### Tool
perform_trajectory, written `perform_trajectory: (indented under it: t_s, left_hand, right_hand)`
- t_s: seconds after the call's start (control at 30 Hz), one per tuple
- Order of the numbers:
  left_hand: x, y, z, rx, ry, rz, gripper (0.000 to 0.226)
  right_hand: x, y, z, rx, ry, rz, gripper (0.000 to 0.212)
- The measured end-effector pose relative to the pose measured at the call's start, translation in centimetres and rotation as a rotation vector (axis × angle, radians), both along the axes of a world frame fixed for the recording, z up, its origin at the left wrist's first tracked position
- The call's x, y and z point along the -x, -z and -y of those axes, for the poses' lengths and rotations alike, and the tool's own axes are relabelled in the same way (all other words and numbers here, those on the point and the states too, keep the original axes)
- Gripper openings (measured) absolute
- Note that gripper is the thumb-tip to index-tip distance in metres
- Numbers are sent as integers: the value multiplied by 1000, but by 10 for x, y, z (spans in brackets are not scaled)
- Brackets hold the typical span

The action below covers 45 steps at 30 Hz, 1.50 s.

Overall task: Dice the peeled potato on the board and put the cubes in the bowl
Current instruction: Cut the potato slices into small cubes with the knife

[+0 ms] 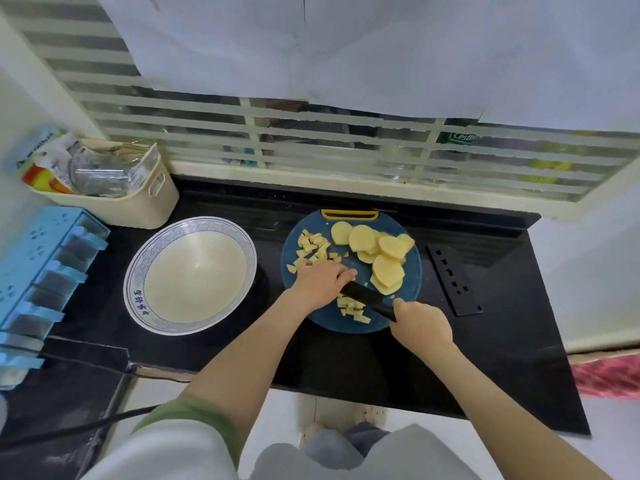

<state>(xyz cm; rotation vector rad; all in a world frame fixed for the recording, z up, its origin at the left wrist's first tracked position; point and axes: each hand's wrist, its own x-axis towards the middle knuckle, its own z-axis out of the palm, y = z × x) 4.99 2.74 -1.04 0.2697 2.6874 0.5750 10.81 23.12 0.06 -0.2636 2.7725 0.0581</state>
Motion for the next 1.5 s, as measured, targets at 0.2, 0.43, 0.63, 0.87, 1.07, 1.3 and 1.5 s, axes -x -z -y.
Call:
perform_trajectory:
  t_s: [0.2, 0.43, 0.63, 0.87, 1.07, 1.3, 1.5]
  left_hand:
    - [4, -10, -13, -85, -363, -351, 54]
    - [-18, 5, -17, -60, -360, -575, 50]
    - [-37, 22, -20, -28, 73, -681, 28]
    - [-30, 28, -16, 21, 180, -783, 20]
    - [-31, 39, -5, 106, 125, -658, 11]
    - [-38, 49, -29, 159, 398, -474, 41]
    - [-31, 65, -40, 316, 478, -549, 28]
  right_hand:
    - [29, 0, -17, 450, 255, 288, 33]
    - [30, -2, -17, 976, 612, 628, 31]
    - [26, -5, -3, 1127, 725, 675, 40]
    - [17, -4, 11, 1195, 753, 710, 38]
    - [8, -1, 7, 1194, 790, 613, 40]
    - [-6, 6, 2, 1218, 905, 473, 39]
    - [-12, 11, 3, 1213, 962, 415, 36]
